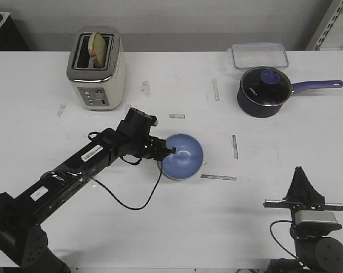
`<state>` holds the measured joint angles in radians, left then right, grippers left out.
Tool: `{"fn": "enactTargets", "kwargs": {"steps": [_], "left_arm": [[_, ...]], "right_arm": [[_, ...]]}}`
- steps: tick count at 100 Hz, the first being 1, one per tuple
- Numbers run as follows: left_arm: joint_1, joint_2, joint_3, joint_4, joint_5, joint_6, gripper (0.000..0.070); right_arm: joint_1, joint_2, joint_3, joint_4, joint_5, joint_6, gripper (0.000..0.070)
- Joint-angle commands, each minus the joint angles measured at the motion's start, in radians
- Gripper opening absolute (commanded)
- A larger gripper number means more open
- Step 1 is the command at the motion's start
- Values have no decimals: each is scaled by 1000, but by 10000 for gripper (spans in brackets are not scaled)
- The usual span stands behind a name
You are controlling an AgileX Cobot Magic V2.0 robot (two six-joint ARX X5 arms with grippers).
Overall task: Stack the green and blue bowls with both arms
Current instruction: 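Lift the blue bowl with the left gripper and lower it into the green bowl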
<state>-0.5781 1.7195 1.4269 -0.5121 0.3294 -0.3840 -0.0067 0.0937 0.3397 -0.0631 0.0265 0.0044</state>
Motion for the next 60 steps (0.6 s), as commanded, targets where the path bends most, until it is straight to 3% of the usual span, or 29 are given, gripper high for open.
{"fn": "enactTargets", "kwargs": {"steps": [1, 10, 26, 60], "left_arm": [[-6, 15, 25, 5, 2, 0, 3], [-6, 15, 25, 6, 2, 0, 19], [-6, 14, 25, 13, 3, 1, 213], [-5, -19, 25, 20, 4, 10, 218]], "right_arm": [[1, -2, 3, 10, -1, -2, 0], [1, -2, 3, 11, 0, -2, 0], [1, -2, 3, 11, -1, -2, 0], [1, -2, 3, 11, 0, -2, 0]]}}
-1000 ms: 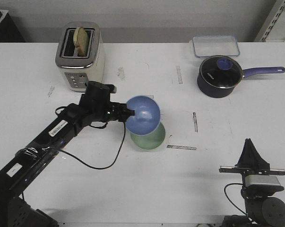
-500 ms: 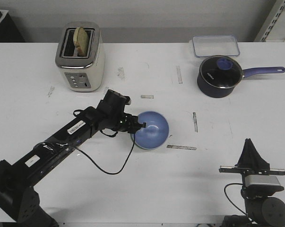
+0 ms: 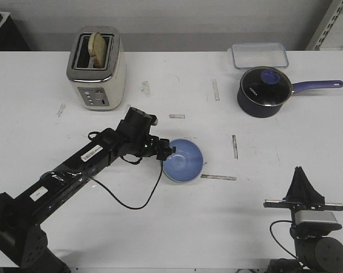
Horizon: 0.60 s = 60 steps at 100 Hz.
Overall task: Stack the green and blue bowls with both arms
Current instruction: 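Lift the blue bowl with the left gripper and lower it into the green bowl, then open the left gripper and retract it back toward the robot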
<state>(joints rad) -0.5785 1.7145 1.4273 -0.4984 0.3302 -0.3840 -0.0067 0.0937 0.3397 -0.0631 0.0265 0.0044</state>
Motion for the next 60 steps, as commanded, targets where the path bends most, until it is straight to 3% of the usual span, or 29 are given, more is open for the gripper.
{"fn": "enactTargets", "kwargs": {"steps": [1, 11, 20, 37, 60], "left_arm": [[-5, -17, 25, 6, 3, 10, 219], [0, -44, 25, 4, 3, 31, 225], [8, -67, 24, 3, 3, 47, 289], [39, -110, 17, 19, 3, 137, 287], [99, -211, -121, 220, 3, 264, 284]], "right_arm": [[1, -2, 3, 11, -1, -2, 0], [1, -2, 3, 11, 0, -2, 0], [1, -2, 3, 11, -1, -2, 0], [1, -2, 3, 11, -1, -2, 0], [1, -2, 3, 11, -1, -2, 0]]}}
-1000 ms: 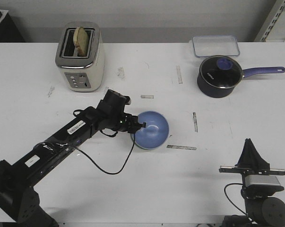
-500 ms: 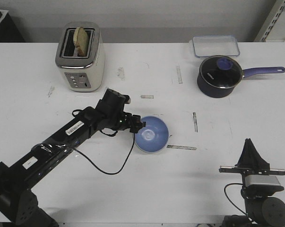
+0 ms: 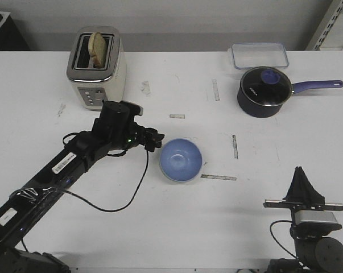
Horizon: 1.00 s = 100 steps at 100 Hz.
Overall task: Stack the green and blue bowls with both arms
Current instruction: 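Open the left gripper and retract it back toward the robot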
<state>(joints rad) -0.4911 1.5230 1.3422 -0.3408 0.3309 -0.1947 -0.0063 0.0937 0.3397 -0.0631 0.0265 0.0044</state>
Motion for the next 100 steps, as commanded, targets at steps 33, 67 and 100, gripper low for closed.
{"fn": "enactTargets", "kwargs": {"steps": [33, 67, 100], "left_arm": [[126, -272, -428, 497, -125, 187, 1], [227, -575, -756, 621, -307, 210, 1], [356, -885, -979, 626, -307, 210, 1]], "right_arm": [[0, -2, 3, 11, -1, -2, 0], [0, -2, 3, 11, 0, -2, 0], [0, -2, 3, 11, 0, -2, 0]]}}
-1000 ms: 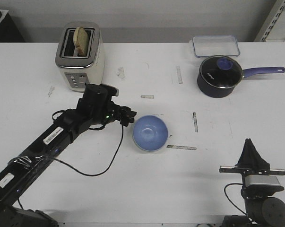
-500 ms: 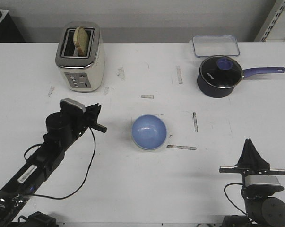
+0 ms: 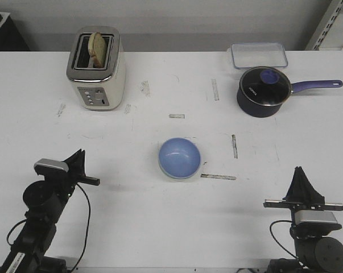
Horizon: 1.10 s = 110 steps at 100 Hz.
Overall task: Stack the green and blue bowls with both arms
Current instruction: 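Open the left gripper and retract it back toward the robot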
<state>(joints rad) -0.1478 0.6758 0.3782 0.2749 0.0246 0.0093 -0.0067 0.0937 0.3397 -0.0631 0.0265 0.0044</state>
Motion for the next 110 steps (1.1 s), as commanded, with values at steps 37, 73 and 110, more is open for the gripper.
{"fn": "enactTargets", "kwargs": {"steps": [37, 73, 110], "left_arm": [[39, -233, -32, -43, 0, 5, 1], [39, -354, -33, -61, -28, 5, 1], [97, -563, -215, -78, -20, 5, 2]], "right_arm": [[1, -2, 3, 11, 0, -2, 0], [1, -2, 3, 11, -1, -2, 0], [1, -2, 3, 11, 0, -2, 0]]}}
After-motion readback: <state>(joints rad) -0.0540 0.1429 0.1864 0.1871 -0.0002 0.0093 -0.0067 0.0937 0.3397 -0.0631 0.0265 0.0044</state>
